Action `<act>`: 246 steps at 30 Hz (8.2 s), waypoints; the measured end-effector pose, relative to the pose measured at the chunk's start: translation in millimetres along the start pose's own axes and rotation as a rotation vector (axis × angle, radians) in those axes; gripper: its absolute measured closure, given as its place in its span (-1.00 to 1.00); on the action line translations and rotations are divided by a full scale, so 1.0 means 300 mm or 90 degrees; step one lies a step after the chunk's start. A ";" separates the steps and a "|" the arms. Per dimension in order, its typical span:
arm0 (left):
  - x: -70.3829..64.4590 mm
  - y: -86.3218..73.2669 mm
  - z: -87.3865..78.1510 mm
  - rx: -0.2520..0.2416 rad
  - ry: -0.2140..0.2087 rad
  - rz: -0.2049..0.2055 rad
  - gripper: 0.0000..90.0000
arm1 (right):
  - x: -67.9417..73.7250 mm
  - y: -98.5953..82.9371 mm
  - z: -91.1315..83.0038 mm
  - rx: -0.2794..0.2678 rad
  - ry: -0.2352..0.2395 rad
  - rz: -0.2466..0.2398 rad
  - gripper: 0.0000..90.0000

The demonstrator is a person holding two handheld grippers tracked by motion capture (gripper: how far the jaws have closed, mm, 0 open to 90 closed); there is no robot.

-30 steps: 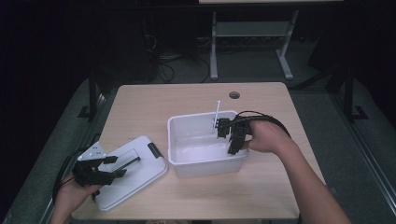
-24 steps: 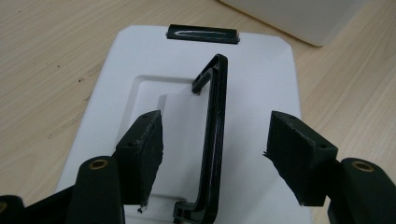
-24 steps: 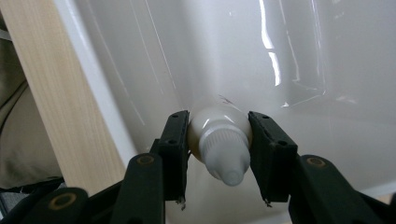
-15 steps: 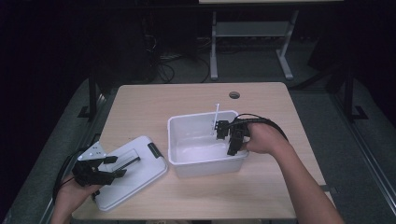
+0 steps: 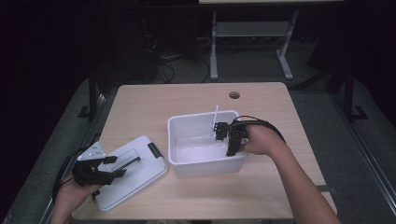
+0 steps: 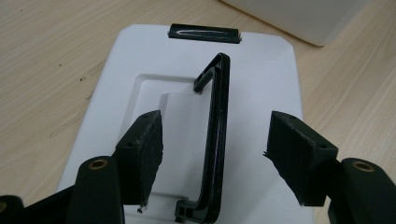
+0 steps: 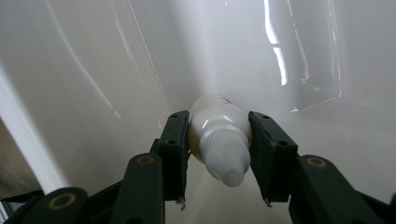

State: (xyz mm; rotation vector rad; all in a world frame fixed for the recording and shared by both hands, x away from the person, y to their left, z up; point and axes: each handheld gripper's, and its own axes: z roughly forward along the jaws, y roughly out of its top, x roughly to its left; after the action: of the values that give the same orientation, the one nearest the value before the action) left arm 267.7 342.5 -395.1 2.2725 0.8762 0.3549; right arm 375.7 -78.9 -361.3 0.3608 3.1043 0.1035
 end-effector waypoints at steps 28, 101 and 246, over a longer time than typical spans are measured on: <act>-0.005 0.005 0.003 0.005 -0.003 0.007 -0.22 | 0.014 -0.016 -0.038 -0.014 -0.016 0.009 0.29; -0.019 0.020 0.031 0.022 -0.004 0.013 -0.24 | 0.114 -0.445 -0.138 -0.125 -0.072 0.145 0.00; 0.076 0.267 -0.198 0.103 -0.080 0.137 0.87 | 0.257 -0.650 0.247 -0.278 -0.073 0.257 -0.29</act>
State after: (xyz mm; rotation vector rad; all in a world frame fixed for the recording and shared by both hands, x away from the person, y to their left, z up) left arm 296.5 342.7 -296.9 2.5171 0.6175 0.2383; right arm 257.8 -245.8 -448.7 0.9189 2.7406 0.7171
